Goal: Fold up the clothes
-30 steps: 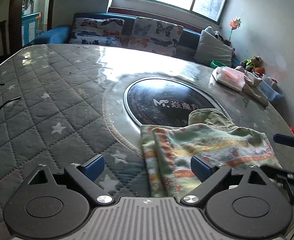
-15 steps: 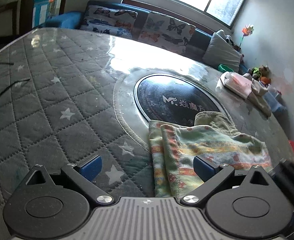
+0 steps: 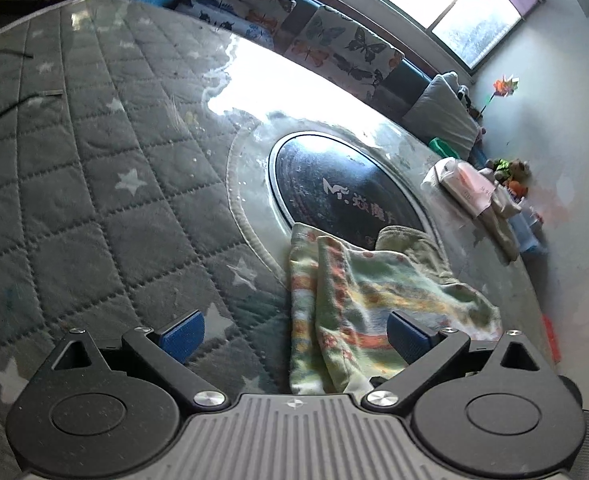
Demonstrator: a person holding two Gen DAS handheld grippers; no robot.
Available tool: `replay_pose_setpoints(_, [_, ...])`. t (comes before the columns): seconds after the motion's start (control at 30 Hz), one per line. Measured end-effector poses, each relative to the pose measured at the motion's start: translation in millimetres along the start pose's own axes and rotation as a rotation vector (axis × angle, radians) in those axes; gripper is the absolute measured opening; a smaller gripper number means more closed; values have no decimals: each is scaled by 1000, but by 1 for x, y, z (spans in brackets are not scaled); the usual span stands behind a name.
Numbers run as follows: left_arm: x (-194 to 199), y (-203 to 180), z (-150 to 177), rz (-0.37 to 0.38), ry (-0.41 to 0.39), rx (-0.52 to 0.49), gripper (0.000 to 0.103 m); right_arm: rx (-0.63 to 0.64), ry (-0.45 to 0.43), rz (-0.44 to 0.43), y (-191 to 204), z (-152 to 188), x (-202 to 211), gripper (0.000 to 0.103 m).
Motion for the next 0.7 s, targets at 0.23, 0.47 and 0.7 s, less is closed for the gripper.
replay_pose_setpoints(0.23, [-14, -5, 0, 132, 51, 125, 96, -117, -65, -31, -20, -8, 21, 13])
replay_pose_setpoints(0.47, [-38, -14, 0, 239, 108, 211, 57, -144, -81, -56, -26, -2, 32, 12])
replay_pose_setpoints(0.7, [-51, -7, 4, 269, 134, 261, 24, -165, -86, -80, -32, 4, 39, 17])
Point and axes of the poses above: each gripper's, at about its wrist camera, not at the fingertips, and x roughly against the way its jaws point, y to its left, z to its underside, the point moved 1 cm from there along -x, roughly the way its jaws point, and after that the axes turned 15 degrees about -x, right-handed, at the moved point
